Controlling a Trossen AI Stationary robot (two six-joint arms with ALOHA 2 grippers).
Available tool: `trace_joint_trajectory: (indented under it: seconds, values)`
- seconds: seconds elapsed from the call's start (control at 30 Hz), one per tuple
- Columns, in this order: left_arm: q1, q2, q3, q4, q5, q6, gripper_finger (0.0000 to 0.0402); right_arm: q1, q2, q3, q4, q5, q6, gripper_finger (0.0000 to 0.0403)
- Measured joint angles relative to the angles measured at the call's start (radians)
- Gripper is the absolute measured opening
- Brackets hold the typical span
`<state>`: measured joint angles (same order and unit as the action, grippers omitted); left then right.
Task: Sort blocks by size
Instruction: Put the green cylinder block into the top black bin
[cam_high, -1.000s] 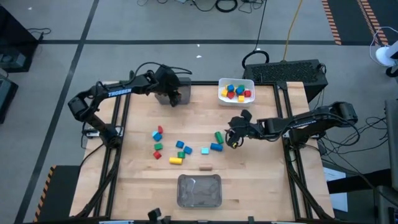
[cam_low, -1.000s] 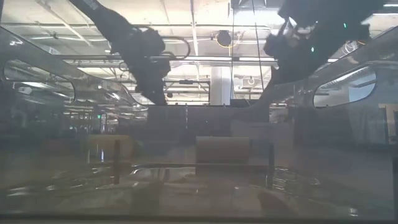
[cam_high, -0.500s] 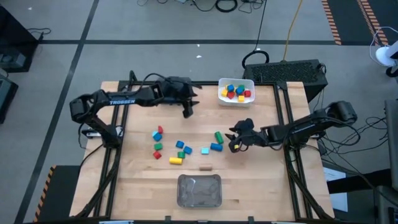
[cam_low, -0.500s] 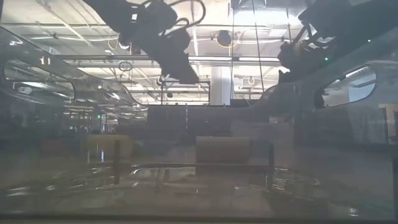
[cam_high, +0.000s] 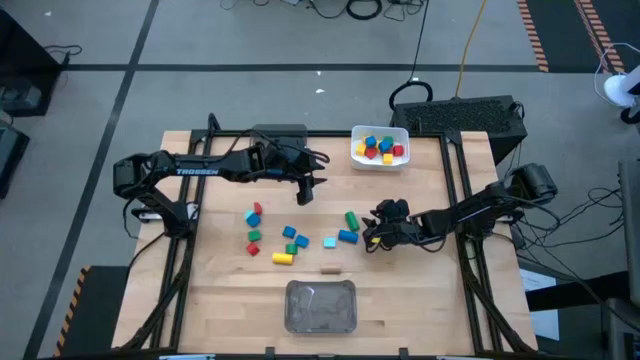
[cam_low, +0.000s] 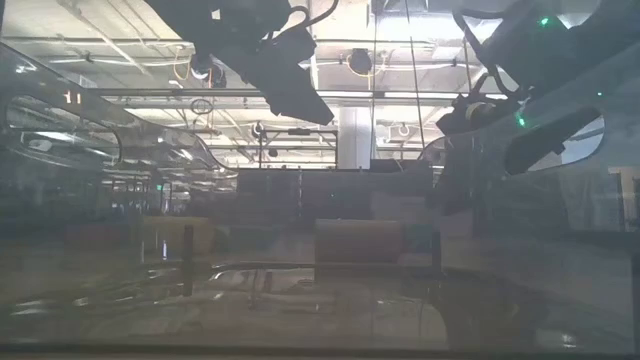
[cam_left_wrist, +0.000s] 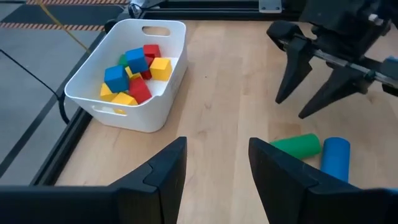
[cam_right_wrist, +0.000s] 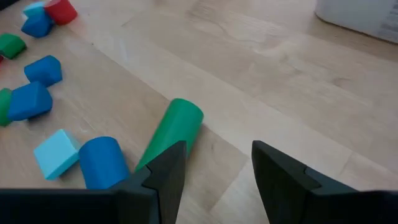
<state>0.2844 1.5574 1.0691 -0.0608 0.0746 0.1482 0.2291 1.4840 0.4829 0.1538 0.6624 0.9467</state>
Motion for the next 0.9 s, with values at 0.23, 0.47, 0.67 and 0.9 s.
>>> trace_joint_trajectory:
  seconds: [0.23,0.47,0.67,0.9]
  values:
    - [0.001,0.0,0.0,0.0,-0.004,-0.009,0.0176,0.0,0.021,0.033,0.001,0.002,-0.046,0.0168]
    - [0.001,0.0,0.0,0.0,-0.005,-0.011,0.0176,-0.014,0.019,0.032,0.047,-0.007,-0.131,0.0168]
    - [0.001,0.0,0.0,0.0,-0.008,-0.011,0.0176,-0.035,0.019,0.032,0.132,-0.013,-0.206,0.0168]
    - [0.001,0.003,0.0,-0.01,-0.008,-0.011,0.0176,-0.047,0.018,0.032,0.166,-0.01,-0.255,0.0169]
